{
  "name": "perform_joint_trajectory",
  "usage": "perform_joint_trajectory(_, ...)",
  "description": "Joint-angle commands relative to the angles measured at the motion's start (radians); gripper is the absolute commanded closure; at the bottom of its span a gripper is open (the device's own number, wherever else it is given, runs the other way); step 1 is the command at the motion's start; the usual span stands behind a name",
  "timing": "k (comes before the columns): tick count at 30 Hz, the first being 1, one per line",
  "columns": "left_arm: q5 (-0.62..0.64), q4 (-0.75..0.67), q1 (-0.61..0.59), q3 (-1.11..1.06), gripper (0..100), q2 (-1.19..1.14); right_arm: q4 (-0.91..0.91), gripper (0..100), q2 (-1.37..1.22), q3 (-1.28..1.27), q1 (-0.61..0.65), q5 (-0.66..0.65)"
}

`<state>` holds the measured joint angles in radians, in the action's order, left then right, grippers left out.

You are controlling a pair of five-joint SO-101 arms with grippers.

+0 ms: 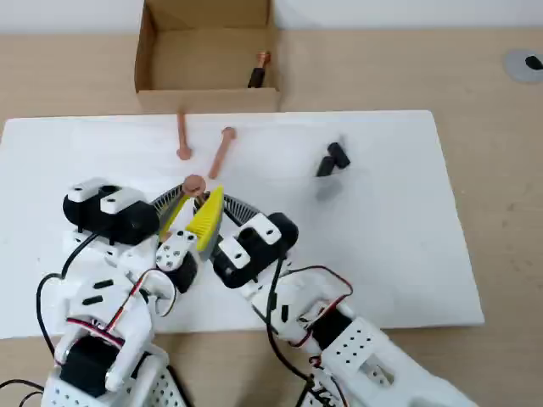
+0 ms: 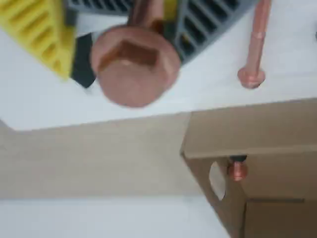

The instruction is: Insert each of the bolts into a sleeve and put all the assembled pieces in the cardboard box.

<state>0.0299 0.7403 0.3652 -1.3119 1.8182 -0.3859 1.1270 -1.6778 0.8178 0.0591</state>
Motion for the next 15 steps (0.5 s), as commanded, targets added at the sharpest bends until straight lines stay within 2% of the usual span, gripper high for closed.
perform_joint_trajectory(1, 0.005, 0.06, 0.003, 0.104, 82, 0.008, -0.025, 98.9, 0.019, 0.001, 0.007, -0.005)
perform_joint_trajectory(10, -0.002, 0.186, 0.002, 0.201, 80, 0.008, -0.023, 98.9, 0.018, 0.001, 0.007, -0.005)
perform_joint_trajectory(15, 0.0, 0.187, -0.064, 0.23, 80, 0.007, 0.015, 98.9, 0.018, 0.005, -0.008, -0.006)
